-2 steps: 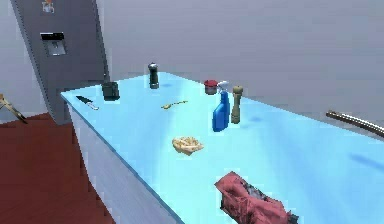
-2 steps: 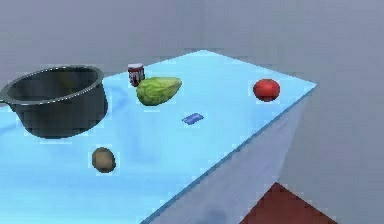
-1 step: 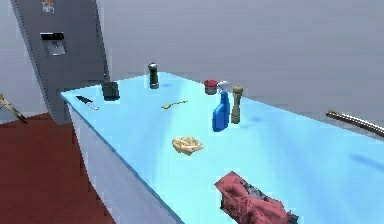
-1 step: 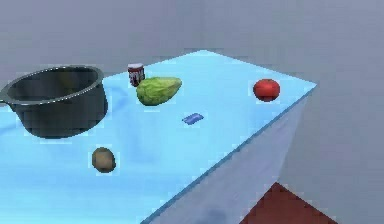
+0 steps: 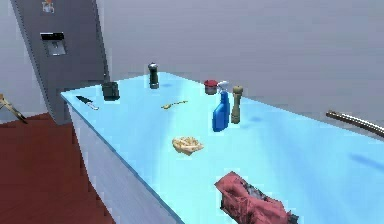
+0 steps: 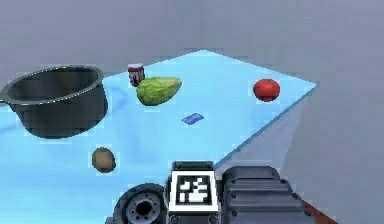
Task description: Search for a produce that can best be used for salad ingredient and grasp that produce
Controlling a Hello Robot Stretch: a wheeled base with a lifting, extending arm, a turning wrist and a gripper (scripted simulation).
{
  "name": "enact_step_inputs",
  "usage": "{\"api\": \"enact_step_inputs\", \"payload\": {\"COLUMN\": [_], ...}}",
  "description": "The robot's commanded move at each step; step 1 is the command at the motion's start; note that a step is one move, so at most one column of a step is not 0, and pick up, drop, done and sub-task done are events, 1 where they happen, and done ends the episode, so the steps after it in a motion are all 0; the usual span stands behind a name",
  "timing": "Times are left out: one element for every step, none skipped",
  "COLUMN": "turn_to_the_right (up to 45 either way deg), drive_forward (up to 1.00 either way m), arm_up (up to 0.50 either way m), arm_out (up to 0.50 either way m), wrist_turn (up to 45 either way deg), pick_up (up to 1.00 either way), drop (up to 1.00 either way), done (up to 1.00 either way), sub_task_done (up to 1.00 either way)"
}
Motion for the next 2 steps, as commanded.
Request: {"api": "enact_step_inputs", "payload": {"turn_to_the_right": [0.0, 0.0], "drive_forward": [0.00, 0.00], "arm_up": [0.00, 0.00], "arm_out": [0.50, 0.00], "wrist_turn": [0.0, 45.0], "pick_up": [0.00, 0.00], "drop": [0.00, 0.00], "done": [0.00, 0.00], "sub_task_done": [0.00, 0.00]}}
